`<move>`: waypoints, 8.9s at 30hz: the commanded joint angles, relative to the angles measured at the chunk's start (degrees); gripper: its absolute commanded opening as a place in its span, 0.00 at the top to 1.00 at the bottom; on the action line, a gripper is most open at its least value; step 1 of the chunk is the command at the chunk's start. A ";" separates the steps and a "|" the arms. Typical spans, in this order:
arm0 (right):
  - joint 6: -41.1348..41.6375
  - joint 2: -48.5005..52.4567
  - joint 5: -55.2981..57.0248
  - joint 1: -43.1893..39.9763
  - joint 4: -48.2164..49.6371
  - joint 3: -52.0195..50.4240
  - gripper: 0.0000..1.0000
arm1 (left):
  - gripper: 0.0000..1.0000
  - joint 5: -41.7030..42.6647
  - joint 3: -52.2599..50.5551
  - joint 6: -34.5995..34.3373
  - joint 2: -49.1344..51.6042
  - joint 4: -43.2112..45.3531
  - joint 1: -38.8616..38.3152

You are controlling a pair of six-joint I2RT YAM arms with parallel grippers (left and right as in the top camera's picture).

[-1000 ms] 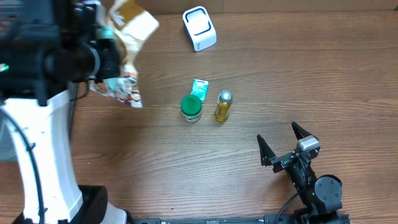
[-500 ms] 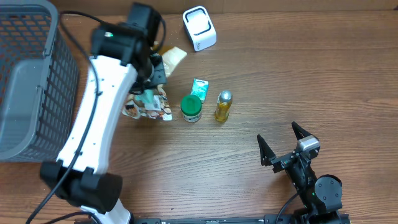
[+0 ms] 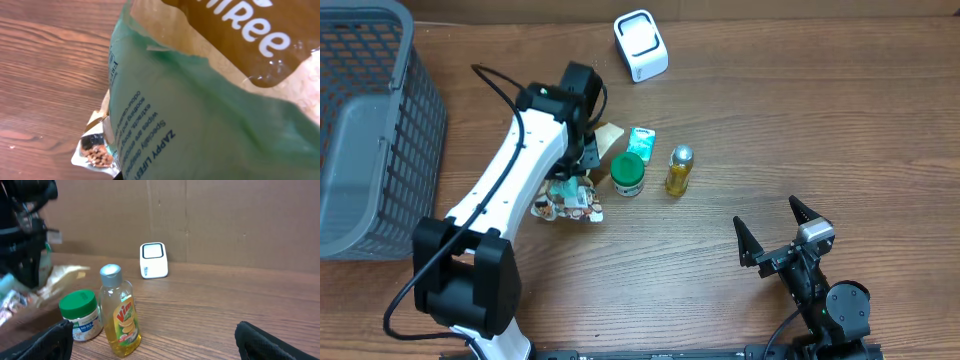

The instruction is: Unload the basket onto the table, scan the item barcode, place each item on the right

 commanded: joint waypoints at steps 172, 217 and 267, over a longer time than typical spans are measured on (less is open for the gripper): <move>0.13 -0.33 0.11 -0.15 0.17 -0.59 0.00 | 0.00 1.25 8.48 6.60 -0.70 3.15 13.25; 0.11 -0.33 0.11 -0.15 0.20 -0.59 0.00 | 0.00 1.25 8.48 6.60 -0.70 3.15 13.25; 0.11 -0.33 1.03 -0.17 0.15 -0.59 0.00 | 0.00 1.25 8.48 6.60 -0.70 3.15 13.22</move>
